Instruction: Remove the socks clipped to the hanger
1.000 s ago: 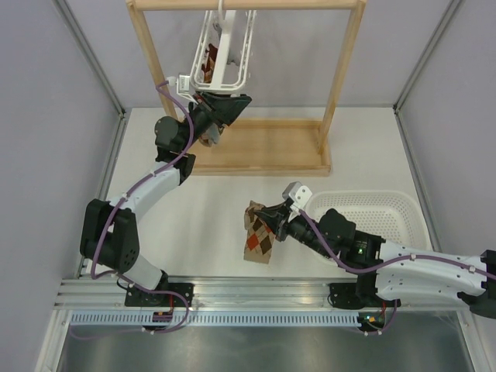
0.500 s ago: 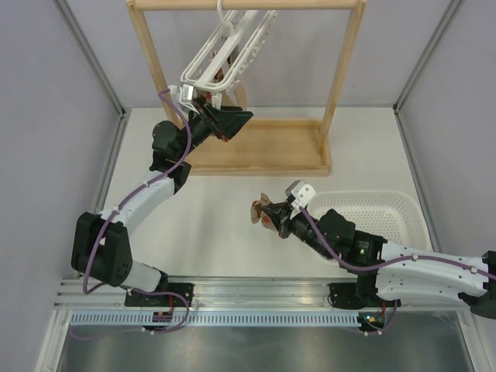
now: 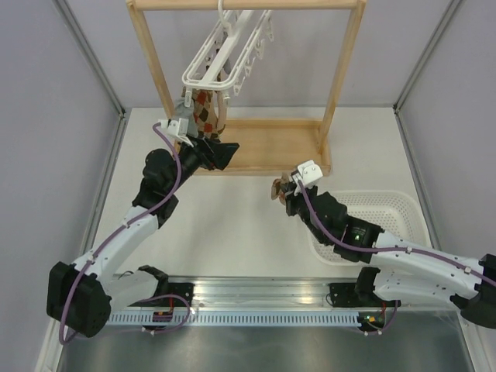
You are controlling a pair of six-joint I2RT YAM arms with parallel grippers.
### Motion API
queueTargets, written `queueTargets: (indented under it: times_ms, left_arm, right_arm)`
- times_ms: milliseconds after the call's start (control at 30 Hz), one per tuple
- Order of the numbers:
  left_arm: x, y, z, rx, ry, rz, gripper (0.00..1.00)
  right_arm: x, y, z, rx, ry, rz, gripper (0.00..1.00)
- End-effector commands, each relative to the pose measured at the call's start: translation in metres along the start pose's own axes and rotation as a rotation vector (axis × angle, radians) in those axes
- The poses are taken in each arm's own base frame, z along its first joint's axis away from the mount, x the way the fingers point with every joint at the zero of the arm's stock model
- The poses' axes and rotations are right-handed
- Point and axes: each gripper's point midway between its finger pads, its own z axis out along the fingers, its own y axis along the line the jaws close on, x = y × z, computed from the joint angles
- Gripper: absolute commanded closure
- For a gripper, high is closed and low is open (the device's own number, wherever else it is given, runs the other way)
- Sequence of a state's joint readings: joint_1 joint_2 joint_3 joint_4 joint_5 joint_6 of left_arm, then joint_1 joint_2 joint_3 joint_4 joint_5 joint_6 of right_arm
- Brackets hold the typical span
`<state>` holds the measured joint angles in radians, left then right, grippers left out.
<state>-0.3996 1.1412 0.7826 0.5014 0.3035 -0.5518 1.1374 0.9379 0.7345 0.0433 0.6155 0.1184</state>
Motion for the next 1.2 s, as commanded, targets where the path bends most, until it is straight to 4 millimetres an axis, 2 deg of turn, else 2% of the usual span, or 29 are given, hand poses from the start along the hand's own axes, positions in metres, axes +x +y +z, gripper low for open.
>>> queueTargets:
  times_ms: [0,33,67,100,167,200,233,267,333,367,400,500,600,733,833,967,1167]
  left_arm:
    - [0.001,0.012,-0.026,-0.138,0.032,0.12,0.11]
    - [0.003,0.015,-0.033,-0.163,0.049,0.158,0.11]
    - [0.014,0.018,-0.041,-0.194,0.102,0.166,0.11]
    - [0.002,0.014,-0.052,-0.219,0.074,0.194,0.11]
    - [-0.003,0.011,-0.063,-0.251,0.086,0.249,0.11]
    - [0.002,0.018,-0.075,-0.306,0.128,0.262,0.1]
    - [0.001,0.018,-0.08,-0.319,0.144,0.284,0.1]
    - [-0.003,0.013,-0.083,-0.319,0.156,0.295,0.1]
    - [0.005,0.016,-0.094,-0.341,0.224,0.33,0.1]
    - [0.007,0.016,-0.098,-0.343,0.24,0.343,0.1]
    - [0.01,0.021,-0.104,-0.358,0.264,0.376,0.1]
    - [0.013,0.034,-0.122,-0.413,0.253,0.423,0.1]
    - [0.009,0.034,-0.131,-0.428,0.22,0.422,0.09]
    - [0.009,0.03,-0.133,-0.413,0.211,0.42,0.09]
    - [0.015,0.031,-0.133,-0.403,0.234,0.425,0.09]
    - [0.014,0.026,-0.133,-0.38,0.228,0.415,0.09]
    - [0.008,0.021,-0.136,-0.372,0.203,0.407,0.09]
  right_arm:
    - [-0.017,-0.033,0.012,0.1,-0.007,0.06,0.99]
    - [-0.02,-0.037,0.014,0.095,-0.01,0.079,0.99]
    - [-0.015,-0.045,0.016,0.114,0.012,0.074,0.99]
    - [-0.014,-0.061,0.018,0.157,0.024,0.079,0.99]
    - [-0.015,-0.074,0.019,0.179,0.03,0.088,0.99]
    - [-0.017,-0.091,0.016,0.22,0.033,0.093,0.99]
    - [-0.021,-0.098,0.015,0.235,0.029,0.099,0.99]
    - [-0.021,-0.113,0.011,0.272,0.041,0.097,0.99]
    - [-0.035,-0.127,0.002,0.305,0.025,0.098,0.99]
    - [-0.034,-0.141,-0.005,0.346,0.044,0.082,0.99]
    - [-0.043,-0.149,-0.013,0.367,0.026,0.083,0.99]
    - [-0.047,-0.176,-0.036,0.466,0.029,0.075,0.99]
    - [-0.054,-0.185,-0.051,0.503,0.01,0.12,0.99]
    - [-0.057,-0.179,-0.062,0.494,0.001,0.23,0.99]
    - [-0.043,-0.178,-0.067,0.526,0.053,0.312,0.99]
    - [-0.017,-0.168,-0.071,0.51,0.119,0.409,0.99]
    - [0.007,-0.173,-0.091,0.577,0.133,0.488,0.99]
